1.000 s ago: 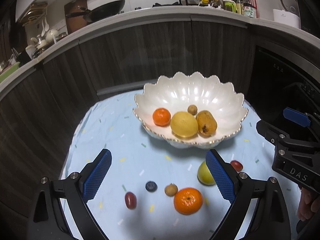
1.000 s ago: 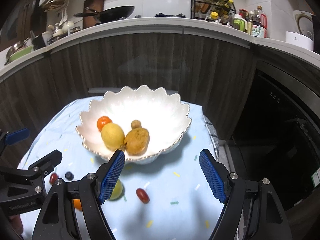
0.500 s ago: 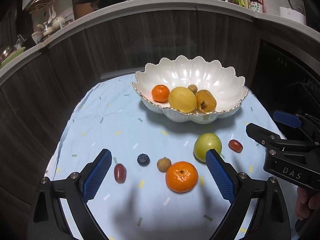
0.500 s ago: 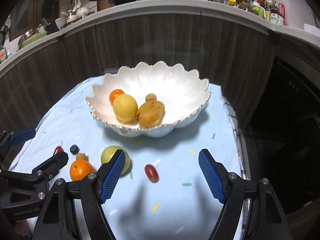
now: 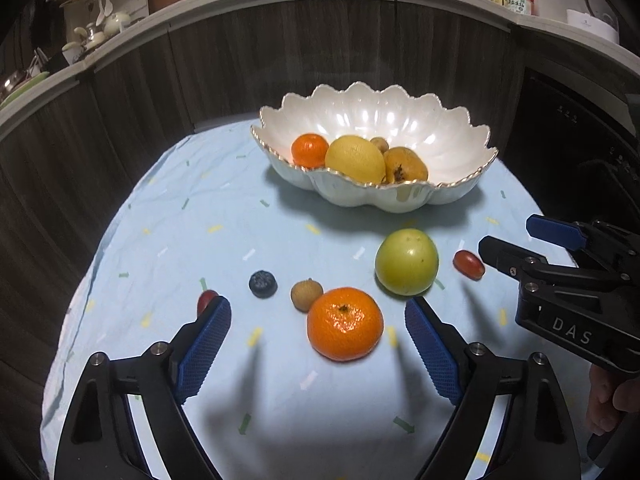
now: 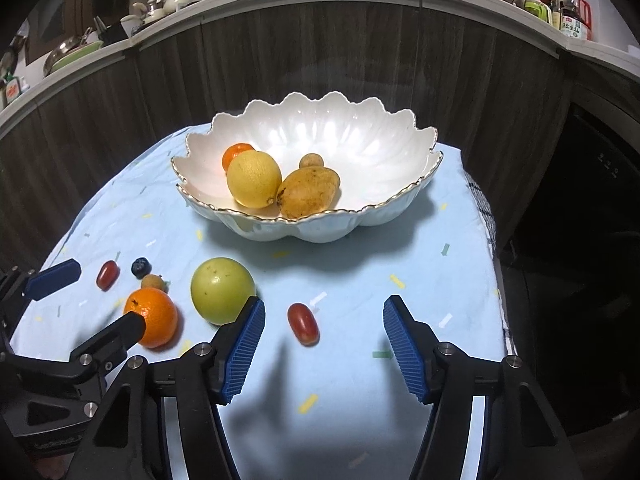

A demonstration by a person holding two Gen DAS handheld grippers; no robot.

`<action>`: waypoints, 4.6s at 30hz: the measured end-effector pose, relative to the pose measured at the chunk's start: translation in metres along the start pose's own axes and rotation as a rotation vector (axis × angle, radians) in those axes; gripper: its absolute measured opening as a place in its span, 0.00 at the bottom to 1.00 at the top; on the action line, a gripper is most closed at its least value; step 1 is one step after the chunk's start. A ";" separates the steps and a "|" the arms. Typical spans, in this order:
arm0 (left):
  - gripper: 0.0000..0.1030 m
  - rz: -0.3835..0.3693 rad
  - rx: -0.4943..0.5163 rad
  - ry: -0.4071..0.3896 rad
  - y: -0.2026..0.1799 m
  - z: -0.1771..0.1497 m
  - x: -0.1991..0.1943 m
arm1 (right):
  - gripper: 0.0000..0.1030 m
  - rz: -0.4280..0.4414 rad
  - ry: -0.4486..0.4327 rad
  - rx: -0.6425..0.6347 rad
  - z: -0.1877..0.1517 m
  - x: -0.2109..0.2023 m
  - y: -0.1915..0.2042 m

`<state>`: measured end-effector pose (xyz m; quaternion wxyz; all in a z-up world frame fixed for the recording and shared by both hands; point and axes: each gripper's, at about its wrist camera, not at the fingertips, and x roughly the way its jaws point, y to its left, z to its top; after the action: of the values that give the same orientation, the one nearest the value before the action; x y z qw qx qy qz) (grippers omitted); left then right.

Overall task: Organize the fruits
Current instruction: 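Move both tools back from the bowl toward the fruits on the cloth, then grasp the tangerine with the left tool while the right tool grasps the red jujube, then lift the tangerine and red jujube and carry both over the bowl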

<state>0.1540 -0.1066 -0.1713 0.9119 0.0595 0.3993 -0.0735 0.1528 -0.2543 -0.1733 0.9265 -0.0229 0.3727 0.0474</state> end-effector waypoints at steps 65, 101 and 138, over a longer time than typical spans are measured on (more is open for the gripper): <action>0.44 -0.054 -0.042 -0.007 0.003 0.016 -0.005 | 0.18 0.053 -0.001 0.047 -0.007 -0.012 0.016; 0.44 -0.072 0.028 -0.101 0.016 0.103 0.007 | 0.18 -0.047 -0.114 0.056 0.066 -0.023 0.000; 0.45 -0.153 0.108 -0.021 0.003 0.198 0.114 | 0.18 -0.132 -0.020 0.203 0.135 0.064 -0.054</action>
<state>0.3732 -0.1469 -0.1218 0.9032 0.0772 0.3886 -0.1650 0.2977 -0.2932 -0.1201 0.9288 0.0468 0.3639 -0.0515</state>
